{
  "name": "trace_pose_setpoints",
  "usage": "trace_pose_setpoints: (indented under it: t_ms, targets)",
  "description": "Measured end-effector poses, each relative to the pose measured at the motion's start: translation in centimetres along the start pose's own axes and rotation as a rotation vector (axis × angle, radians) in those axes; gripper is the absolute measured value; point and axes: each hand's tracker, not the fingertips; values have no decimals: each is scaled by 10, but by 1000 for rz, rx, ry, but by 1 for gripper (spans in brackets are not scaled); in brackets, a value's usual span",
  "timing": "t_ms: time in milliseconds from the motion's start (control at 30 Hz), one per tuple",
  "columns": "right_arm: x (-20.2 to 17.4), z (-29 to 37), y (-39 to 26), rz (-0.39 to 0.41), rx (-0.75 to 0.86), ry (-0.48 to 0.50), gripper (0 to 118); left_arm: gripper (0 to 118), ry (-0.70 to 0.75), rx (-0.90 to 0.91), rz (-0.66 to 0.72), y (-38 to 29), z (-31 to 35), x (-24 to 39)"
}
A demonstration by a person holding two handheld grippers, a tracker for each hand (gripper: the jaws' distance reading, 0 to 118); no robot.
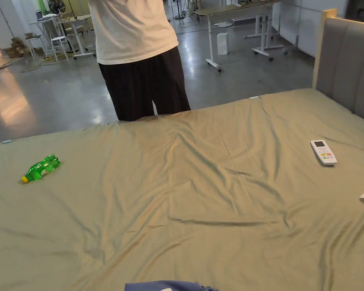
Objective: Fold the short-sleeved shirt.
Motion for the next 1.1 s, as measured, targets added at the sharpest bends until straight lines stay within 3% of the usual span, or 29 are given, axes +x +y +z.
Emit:
trace_pose_setpoints:
  t_ms: [167, 267, 400, 433, 533, 600, 633, 733, 767, 867, 1100]
  targets:
    - [-3, -10, -2, -5, -39, 15, 0, 0, 25, -2, 2, 5, 8, 12]
    - [-13, -27, -2, 37, -79, 58, 0, 1, -30, 47, -2, 8, 29, 14]
    - [-34, -75, -5, 57, -165, 201, 0, 12, -111, 204, -74, 16, 97, 41]
    - [-42, -94, -5, 58, -198, 240, 0, 14, -115, 241, -78, 6, 112, 9]
    - [-71, -154, -9, 71, -261, 339, 0, 17, -98, 337, -64, 5, 163, -8]
    - [-95, -198, -6, 58, -319, 388, 0, 33, -73, 362, -18, 0, 190, -23]
    - [-102, -215, -7, 55, -332, 391, 0, 52, -52, 378, 9, 0, 200, -32]
    - [-116, -264, -12, 98, -507, 253, 0, 108, 1, 406, 55, -3, 221, -58]
    - [-117, -274, -17, 129, -567, 181, 0, 116, 25, 399, 72, -3, 225, -68]
    - [-107, -276, -29, 125, -569, 206, 0, 117, -29, 390, 113, -1, 227, -98]
    - [-107, -266, -35, 113, -524, 179, 0, 117, -221, 202, 238, 24, 160, -139]
